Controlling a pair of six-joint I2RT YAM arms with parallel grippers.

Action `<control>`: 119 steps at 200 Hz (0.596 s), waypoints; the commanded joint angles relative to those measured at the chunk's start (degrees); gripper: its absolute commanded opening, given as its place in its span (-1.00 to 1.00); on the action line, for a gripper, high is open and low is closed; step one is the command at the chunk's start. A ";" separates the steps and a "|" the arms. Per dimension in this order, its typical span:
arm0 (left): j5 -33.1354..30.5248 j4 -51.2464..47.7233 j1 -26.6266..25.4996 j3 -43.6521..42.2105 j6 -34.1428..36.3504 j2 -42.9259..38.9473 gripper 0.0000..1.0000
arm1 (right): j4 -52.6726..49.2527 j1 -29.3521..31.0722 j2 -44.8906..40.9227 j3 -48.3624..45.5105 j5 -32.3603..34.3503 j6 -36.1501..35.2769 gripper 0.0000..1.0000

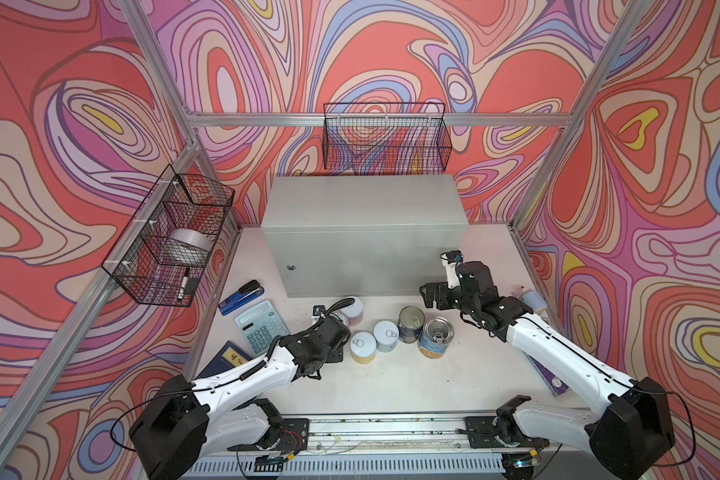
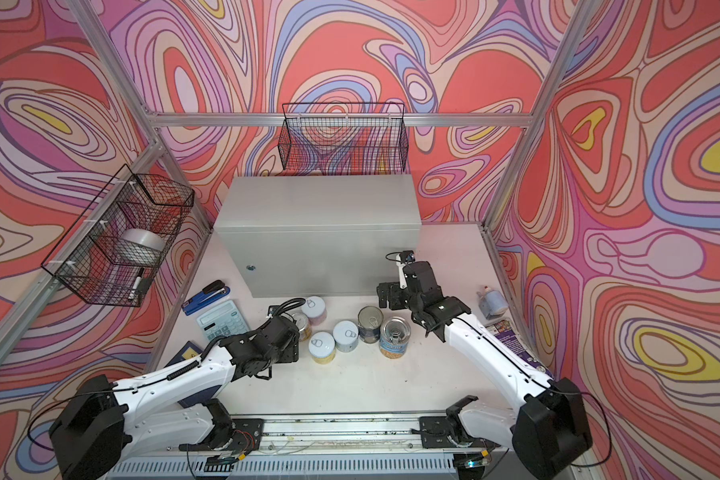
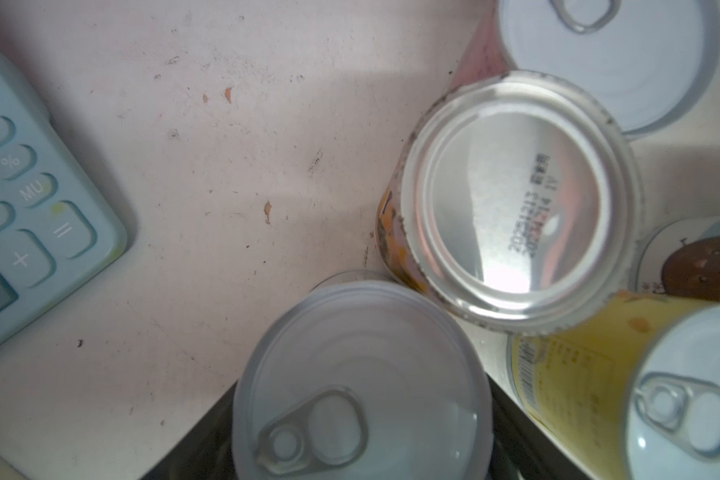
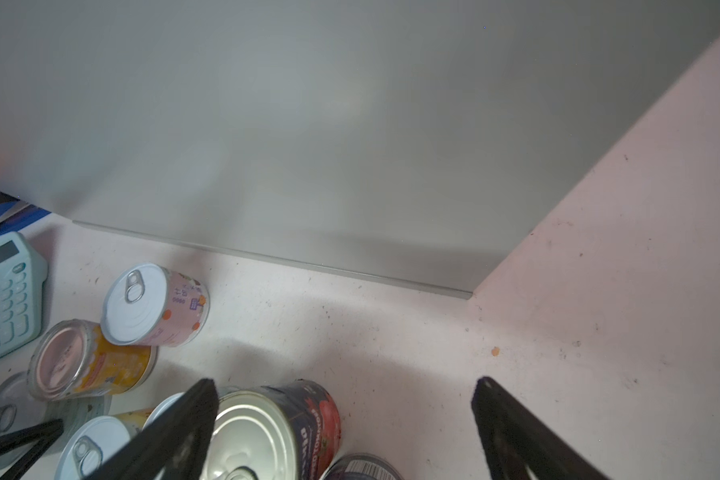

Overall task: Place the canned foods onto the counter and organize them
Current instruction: 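Lower the left gripper around the tall pale-blue can and close it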

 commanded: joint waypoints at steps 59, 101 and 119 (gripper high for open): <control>4.02 1.94 3.21 1.83 3.62 6.69 0.59 | -1.77 5.18 1.18 2.37 3.05 -3.58 0.97; 3.89 2.19 3.84 1.98 4.36 8.11 0.85 | -1.90 5.54 0.73 2.31 3.86 -3.53 0.97; 4.24 1.98 4.74 1.88 5.24 7.77 0.96 | -2.00 5.67 0.84 2.31 4.17 -3.61 0.97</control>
